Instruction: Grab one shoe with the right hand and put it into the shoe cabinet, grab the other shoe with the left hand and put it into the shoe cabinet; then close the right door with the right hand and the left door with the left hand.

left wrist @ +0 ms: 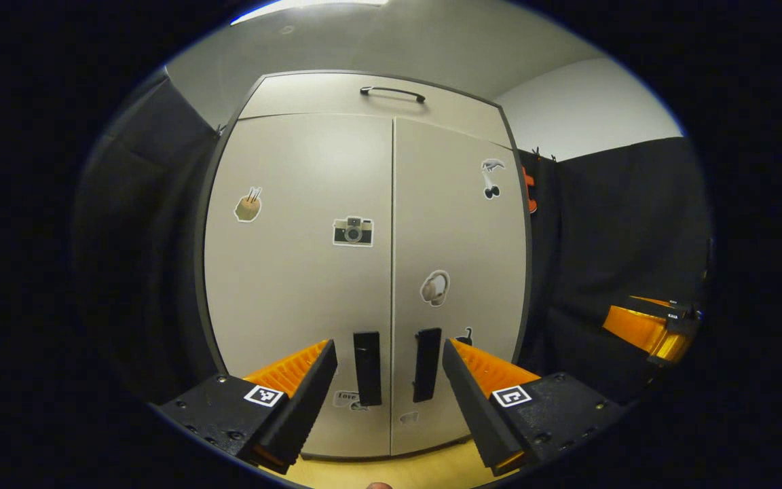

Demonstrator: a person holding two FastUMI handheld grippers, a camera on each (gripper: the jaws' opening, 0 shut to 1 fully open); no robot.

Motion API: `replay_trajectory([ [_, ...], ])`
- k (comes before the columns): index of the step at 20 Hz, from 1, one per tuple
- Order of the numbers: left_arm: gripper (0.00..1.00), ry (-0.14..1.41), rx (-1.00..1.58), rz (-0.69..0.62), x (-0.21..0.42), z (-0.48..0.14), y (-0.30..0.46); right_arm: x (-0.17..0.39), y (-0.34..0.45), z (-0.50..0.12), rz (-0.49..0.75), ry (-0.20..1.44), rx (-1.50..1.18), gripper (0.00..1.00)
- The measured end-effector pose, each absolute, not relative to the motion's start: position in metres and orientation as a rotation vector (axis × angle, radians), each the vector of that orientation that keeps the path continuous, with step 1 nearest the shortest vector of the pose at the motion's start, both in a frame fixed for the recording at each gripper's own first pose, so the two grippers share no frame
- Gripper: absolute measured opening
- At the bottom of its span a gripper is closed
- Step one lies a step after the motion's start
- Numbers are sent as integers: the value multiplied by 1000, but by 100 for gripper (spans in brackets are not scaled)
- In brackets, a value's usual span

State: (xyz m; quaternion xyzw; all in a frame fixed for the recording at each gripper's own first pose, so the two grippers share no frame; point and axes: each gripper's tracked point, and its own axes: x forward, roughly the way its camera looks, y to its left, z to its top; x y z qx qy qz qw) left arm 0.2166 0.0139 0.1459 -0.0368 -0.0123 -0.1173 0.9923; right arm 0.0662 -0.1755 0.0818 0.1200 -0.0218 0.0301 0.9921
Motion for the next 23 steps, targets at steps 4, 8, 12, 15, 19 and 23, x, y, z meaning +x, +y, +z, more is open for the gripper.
replay_trajectory([
  [4,96,-31,-106,-234,190,136,-12,55,-167,91,94,-76,207,100],
  [8,96,-16,-148,-250,170,128,-36,50,-169,83,121,-65,181,97],
  [12,96,-36,-163,-225,159,133,-45,40,-182,83,141,-62,178,100],
  [15,96,-48,-143,-198,152,134,-52,37,-190,85,155,-71,177,100],
  [19,96,-65,-154,-196,148,139,-65,33,-199,84,166,-74,162,100],
  [23,96,-73,-158,-192,148,144,-73,28,-208,77,166,-62,162,100],
])
